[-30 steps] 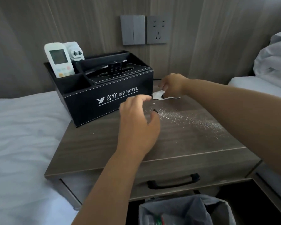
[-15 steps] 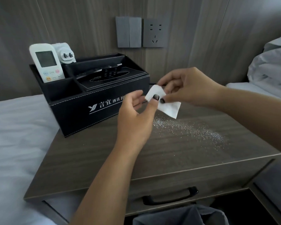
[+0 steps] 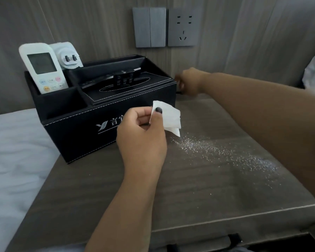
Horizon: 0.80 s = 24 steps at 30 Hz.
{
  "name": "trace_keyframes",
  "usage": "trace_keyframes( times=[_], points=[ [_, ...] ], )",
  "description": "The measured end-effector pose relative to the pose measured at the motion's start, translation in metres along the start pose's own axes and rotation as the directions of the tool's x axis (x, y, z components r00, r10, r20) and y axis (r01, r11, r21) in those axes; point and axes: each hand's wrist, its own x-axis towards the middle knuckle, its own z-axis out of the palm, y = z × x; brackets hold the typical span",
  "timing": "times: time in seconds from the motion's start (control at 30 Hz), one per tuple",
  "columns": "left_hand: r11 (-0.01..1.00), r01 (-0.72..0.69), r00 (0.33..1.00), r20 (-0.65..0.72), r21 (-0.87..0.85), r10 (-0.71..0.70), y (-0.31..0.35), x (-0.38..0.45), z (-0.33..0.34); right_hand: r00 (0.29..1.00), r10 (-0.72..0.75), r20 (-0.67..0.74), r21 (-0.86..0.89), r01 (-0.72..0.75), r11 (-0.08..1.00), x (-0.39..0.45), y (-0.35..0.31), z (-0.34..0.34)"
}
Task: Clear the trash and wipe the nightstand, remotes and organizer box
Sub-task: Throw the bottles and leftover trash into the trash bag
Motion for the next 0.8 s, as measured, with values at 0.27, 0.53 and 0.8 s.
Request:
trace_keyframes(
  times=[0.27,0.53,0.8],
  points=[
    [1.000,0.006,0.997,0.078,0.028,-0.008,-0.001,-0.004,0.006,0.989,-0.086,0.120,-0.288,0.117,0.950,0.019,-0.010,0.010],
    [0.997,0.070,0.993,0.090,0.034,-0.073,0.003,-0.005,0.006,0.996,-0.020,0.092,-0.154,0.034,0.987,-0.009,-0.001,-0.012],
    [0.999,-0.031,0.987,0.159,-0.027,0.034,0.025,-0.011,0.000,0.998,0.069,-0.008,0.948,-0.014,0.316,-0.131,0.024,-0.079]
  ],
)
